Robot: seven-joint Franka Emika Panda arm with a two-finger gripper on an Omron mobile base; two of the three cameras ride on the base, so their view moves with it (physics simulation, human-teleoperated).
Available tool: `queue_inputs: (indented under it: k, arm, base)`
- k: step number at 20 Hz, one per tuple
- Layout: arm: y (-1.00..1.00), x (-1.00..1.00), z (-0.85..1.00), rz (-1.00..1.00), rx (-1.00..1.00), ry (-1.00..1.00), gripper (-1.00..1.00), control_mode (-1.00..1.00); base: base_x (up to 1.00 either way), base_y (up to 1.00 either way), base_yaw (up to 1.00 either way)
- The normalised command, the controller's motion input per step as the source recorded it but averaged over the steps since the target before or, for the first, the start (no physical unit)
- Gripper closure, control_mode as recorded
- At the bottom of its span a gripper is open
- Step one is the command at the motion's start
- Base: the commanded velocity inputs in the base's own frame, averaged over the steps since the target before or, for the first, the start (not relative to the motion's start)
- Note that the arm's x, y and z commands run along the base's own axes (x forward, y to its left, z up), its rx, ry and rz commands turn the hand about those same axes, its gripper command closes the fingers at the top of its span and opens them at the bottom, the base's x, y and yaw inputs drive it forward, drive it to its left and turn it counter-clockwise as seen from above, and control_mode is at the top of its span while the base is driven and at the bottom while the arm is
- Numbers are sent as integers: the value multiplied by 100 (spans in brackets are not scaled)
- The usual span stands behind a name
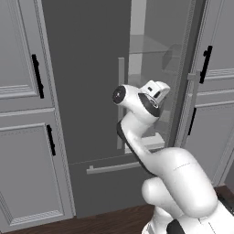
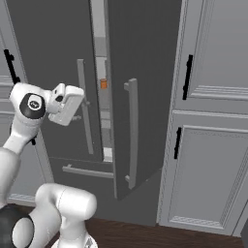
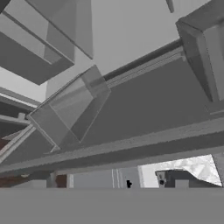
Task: Grab a lemon wedge from the fridge and one ice cube from the ice bowl, and put them in the glass of lemonade.
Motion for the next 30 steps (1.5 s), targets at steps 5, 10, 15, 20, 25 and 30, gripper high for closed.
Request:
queue_inputs:
  k: [5, 10, 15, 20, 25, 30]
  arm:
    - [-6, 74, 0, 0, -10, 12, -100, -100]
    - [-40, 33, -9, -4, -3, 9, -100, -100]
    - [-44, 32, -17, -6, -4, 10, -100, -100]
    - [-31, 50, -24, -4, -6, 10, -100, -100]
    - [-29, 30, -6, -4, -5, 8, -100, -100]
    - [-45, 5, -7, -13, -3, 8, -100, -100]
  base:
    - [0, 0, 0]
    - [0, 0, 0]
    - [0, 0, 0]
    - [0, 0, 0]
    - [0, 0, 0]
    - [0, 0, 0]
